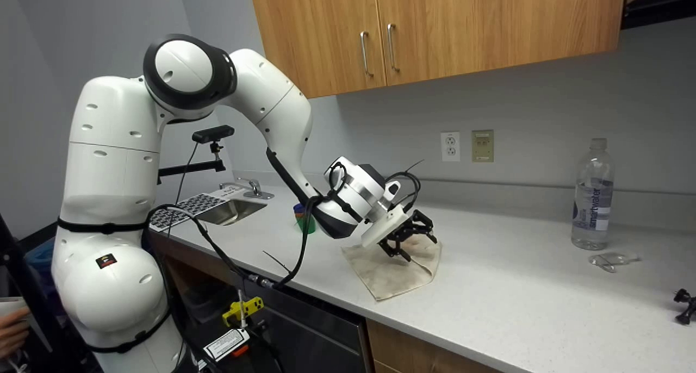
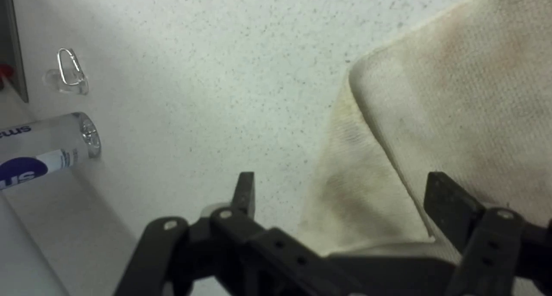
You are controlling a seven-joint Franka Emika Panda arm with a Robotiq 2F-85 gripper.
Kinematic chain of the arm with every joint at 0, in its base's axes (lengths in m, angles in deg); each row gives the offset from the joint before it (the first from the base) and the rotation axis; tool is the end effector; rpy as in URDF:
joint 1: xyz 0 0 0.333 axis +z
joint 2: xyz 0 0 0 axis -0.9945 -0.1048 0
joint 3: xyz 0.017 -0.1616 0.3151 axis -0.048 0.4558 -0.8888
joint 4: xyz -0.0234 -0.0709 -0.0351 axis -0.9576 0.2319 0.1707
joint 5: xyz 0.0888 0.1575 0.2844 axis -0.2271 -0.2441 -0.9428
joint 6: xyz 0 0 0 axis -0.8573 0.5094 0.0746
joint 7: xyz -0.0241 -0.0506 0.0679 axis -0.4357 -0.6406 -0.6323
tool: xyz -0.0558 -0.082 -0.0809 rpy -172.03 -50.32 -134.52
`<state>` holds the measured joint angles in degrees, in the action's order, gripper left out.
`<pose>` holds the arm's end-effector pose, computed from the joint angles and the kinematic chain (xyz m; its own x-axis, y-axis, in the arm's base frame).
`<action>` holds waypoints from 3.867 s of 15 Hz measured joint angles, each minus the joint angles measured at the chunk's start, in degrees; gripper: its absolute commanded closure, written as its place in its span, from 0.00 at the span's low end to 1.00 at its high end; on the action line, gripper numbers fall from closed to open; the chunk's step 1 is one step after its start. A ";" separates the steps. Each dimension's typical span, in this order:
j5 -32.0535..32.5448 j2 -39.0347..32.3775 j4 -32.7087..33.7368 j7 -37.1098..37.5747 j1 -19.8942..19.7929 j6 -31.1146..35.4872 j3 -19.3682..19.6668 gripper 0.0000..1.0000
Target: Unfold the white towel
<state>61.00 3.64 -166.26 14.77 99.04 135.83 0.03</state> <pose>0.5538 0.0007 0.2852 0.6831 0.7273 0.0657 0.5501 -0.5717 0.6088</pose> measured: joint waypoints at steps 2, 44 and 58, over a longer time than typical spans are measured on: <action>0.87 -0.58 0.74 0.55 0.01 0.19 -0.13 0.00; 33.57 -9.02 14.03 15.47 2.27 -12.41 -1.42 0.00; 50.14 -9.09 13.66 22.96 -13.14 -31.54 -22.68 0.00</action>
<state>111.14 -5.45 -152.60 37.73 85.90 104.30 -22.65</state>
